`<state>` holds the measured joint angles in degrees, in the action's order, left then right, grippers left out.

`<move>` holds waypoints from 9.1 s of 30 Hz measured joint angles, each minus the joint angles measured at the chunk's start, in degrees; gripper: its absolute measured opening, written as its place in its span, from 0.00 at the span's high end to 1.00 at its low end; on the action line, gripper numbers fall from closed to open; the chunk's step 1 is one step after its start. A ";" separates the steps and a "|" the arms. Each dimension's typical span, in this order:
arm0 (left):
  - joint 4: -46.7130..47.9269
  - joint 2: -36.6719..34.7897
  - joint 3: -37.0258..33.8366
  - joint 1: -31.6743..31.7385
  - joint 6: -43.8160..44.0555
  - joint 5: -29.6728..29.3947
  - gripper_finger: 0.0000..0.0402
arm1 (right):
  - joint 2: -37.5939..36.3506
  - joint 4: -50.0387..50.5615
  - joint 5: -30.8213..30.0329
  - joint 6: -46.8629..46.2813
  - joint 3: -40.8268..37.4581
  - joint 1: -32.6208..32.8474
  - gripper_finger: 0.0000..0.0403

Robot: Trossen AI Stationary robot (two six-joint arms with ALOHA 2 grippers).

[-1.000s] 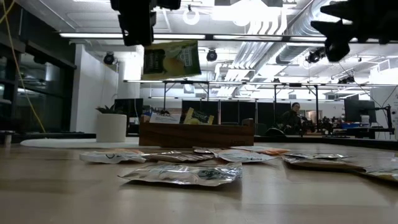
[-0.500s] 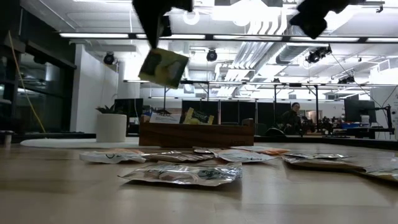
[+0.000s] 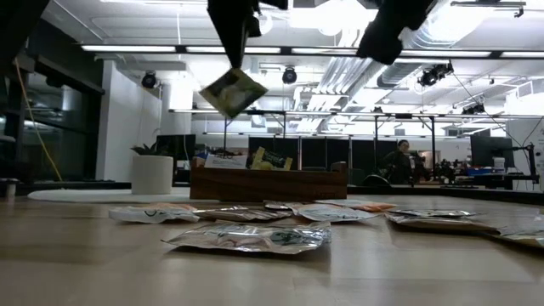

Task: Pick & Place Tea
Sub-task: Put the yellow tea bag into the middle section of the wooden organizer

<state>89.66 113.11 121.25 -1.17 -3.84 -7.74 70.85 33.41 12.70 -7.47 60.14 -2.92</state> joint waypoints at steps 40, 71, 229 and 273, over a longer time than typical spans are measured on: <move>-2.86 -0.26 5.25 -0.01 -2.40 -0.88 1.00 | 15.94 -34.96 5.60 -6.73 -0.04 -4.72 0.62; -4.28 -0.26 5.23 -0.35 -4.82 1.36 1.00 | 18.46 -38.06 10.57 0.12 -0.04 -5.60 0.62; -76.45 -66.70 -77.17 6.80 5.76 -1.84 0.50 | 38.14 -81.66 -1.57 -21.02 -15.96 -17.20 1.00; -76.18 -66.68 -77.17 6.80 5.55 -1.63 0.50 | 17.11 -54.77 14.40 -7.75 -15.98 -22.16 0.56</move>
<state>13.49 46.44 44.07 5.63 1.70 -9.37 87.96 -21.36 27.11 -15.21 44.16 -25.08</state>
